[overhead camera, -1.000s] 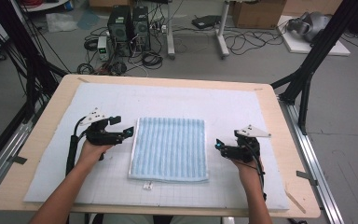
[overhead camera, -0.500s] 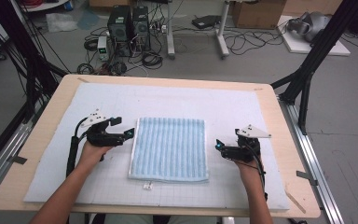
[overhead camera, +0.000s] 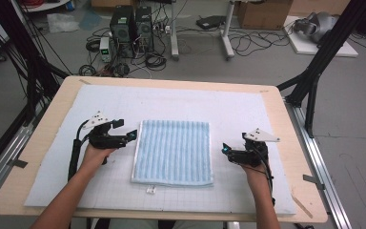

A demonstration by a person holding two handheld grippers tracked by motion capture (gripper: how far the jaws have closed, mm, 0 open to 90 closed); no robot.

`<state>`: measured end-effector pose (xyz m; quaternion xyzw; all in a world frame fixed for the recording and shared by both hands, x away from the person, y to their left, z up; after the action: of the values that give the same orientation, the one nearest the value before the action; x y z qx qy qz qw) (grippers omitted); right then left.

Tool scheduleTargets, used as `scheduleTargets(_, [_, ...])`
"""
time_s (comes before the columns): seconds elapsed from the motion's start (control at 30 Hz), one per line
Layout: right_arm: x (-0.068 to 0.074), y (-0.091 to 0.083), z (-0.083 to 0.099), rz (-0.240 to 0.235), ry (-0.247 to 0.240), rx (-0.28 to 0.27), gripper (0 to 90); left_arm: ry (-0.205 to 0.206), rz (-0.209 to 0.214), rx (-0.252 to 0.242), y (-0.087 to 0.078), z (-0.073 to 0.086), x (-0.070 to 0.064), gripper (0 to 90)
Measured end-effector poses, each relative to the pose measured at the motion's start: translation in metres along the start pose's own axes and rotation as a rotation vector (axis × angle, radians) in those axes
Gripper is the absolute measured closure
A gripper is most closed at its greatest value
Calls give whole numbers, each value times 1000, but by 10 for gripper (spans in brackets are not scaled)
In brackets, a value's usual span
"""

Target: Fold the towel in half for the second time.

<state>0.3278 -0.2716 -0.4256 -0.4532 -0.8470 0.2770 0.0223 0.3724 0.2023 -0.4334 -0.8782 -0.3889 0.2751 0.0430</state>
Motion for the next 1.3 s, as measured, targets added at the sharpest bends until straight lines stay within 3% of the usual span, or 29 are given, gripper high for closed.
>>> scheduleTargets(0.23, [1, 1, 0, -10, 0, 5, 111, -14, -38, 40, 3, 0, 6, 164])
scheduleTargets(0.4, [1, 1, 0, -15, 7, -3, 111, -34, -76, 20, 4, -11, 13, 181])
scheduleTargets(0.57, [0, 0, 1, -20, 14, -8, 112, -37, -109, 56, 17, -22, 18, 210])
scheduleTargets(0.7, [1, 2, 1, -29, 19, -2, 111, -15, -114, 92, 31, -29, 20, 266])
scheduleTargets(0.87, [1, 3, 1, -36, 16, 4, 111, 13, -139, 175, 54, -29, 24, 352])
scheduleTargets(1.0, [3, 4, 1, -40, 15, 5, 111, 18, -167, 220, 70, -27, 28, 367])
scheduleTargets(1.13, [3, 4, 1, -41, 13, 6, 112, 57, -170, 267, 82, -25, 26, 389])
scheduleTargets(1.3, [2, 4, 2, -41, 16, 9, 112, 110, -157, 314, 89, -17, 23, 537])
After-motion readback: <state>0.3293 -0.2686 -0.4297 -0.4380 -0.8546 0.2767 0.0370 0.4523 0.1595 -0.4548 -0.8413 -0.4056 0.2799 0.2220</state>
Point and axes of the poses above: each handheld gripper's, and its own axes: y roughly forward along the jaws, z roughly out of its underside, x roughly to its left, the point moved 1 cm from there along y, roughly forward along the jaws, and after that the axes turned 15 degrees about -y, right-handed, at the moved point
